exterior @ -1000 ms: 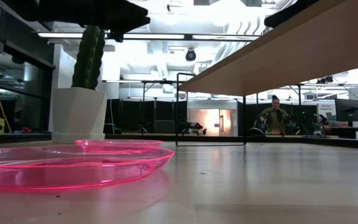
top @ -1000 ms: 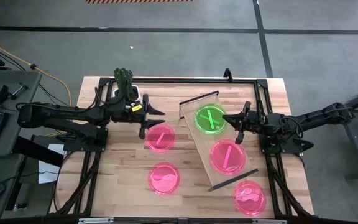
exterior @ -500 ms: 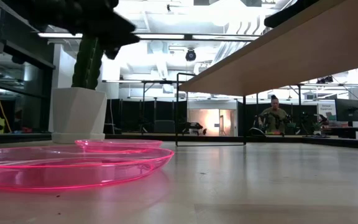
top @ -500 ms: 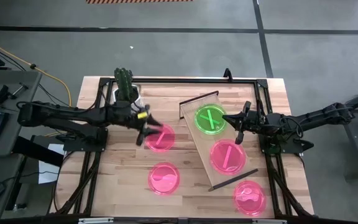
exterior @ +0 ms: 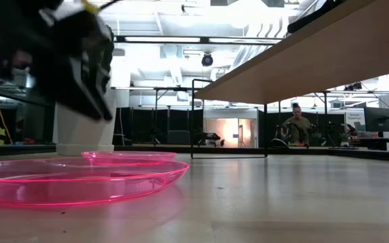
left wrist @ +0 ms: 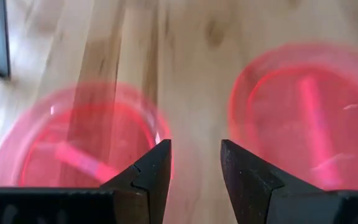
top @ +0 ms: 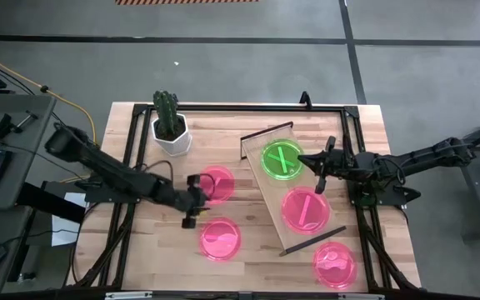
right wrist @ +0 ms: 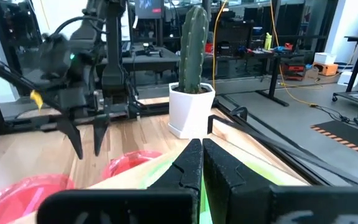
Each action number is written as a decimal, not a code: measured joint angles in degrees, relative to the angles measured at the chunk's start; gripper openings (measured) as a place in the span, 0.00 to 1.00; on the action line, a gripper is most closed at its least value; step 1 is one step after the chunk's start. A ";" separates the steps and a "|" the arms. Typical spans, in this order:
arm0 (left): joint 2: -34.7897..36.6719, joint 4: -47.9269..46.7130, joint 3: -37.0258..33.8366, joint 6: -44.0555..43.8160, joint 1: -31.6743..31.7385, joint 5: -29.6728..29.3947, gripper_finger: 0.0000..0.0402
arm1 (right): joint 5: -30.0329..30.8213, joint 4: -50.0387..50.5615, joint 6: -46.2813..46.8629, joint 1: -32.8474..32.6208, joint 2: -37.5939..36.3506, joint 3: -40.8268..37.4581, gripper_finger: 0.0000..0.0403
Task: Place and stack plates onto a shelf
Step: Stack the top left pink plate on top of the other pink plate on the shelf
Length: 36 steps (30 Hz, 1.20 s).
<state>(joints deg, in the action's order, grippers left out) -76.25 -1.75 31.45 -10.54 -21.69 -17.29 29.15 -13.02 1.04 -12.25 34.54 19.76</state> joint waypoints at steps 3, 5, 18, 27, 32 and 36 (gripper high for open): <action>-5.25 1.42 -0.01 -0.96 -0.82 -3.12 0.32 | 0.00 0.50 0.00 0.00 0.00 0.00 0.00; -8.51 2.72 -0.01 -0.89 -0.84 -4.08 0.32 | 0.00 0.58 0.07 0.00 0.00 -0.01 0.00; -16.17 5.23 0.05 3.22 0.01 -15.42 0.32 | 0.00 0.95 0.42 0.00 0.00 -0.01 0.00; -16.18 4.22 0.03 3.30 3.39 -14.77 0.04 | -0.01 0.95 0.44 0.00 0.00 0.00 0.00; -12.91 -3.35 2.48 3.42 3.69 -12.64 0.01 | -0.11 1.21 1.68 0.00 0.00 -0.01 0.00; -7.82 -13.26 7.84 4.72 2.98 -10.63 0.00 | -0.24 1.84 1.73 0.00 0.02 0.01 0.00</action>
<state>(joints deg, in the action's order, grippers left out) -84.07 -15.01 39.29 -5.82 -18.71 -27.93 28.91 -11.18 2.76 -12.25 34.57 19.77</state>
